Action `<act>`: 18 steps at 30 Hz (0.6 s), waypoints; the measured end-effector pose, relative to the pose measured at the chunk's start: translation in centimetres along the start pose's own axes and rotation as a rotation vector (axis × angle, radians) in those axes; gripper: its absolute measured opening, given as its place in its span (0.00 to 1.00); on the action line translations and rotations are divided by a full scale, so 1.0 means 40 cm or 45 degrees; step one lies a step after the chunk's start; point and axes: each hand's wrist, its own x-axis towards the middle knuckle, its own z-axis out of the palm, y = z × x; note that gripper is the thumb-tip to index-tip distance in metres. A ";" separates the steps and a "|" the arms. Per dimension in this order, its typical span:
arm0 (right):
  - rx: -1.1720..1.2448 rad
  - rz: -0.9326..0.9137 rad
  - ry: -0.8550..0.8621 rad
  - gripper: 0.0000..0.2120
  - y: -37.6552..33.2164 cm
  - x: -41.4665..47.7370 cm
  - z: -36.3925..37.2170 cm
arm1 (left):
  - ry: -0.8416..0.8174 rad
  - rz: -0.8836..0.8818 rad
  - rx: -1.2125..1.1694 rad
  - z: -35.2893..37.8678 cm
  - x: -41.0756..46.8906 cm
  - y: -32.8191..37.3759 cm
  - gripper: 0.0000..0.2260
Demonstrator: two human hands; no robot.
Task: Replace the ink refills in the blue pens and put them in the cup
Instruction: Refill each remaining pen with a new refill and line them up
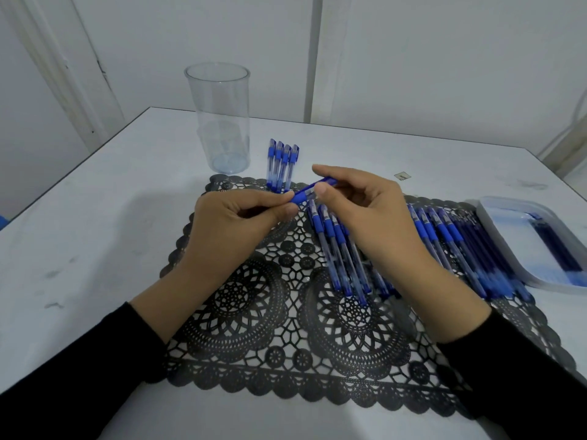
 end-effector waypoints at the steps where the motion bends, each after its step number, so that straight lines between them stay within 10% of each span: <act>1: 0.030 0.000 0.027 0.11 -0.001 0.001 0.003 | 0.010 -0.016 -0.031 0.003 -0.002 0.002 0.10; 8: 0.143 0.027 0.123 0.08 -0.006 0.023 -0.004 | -0.204 0.100 0.004 -0.008 -0.011 0.007 0.08; 18: -0.150 0.106 -0.250 0.08 -0.019 0.088 -0.023 | -0.347 -0.027 0.976 -0.052 0.027 -0.099 0.22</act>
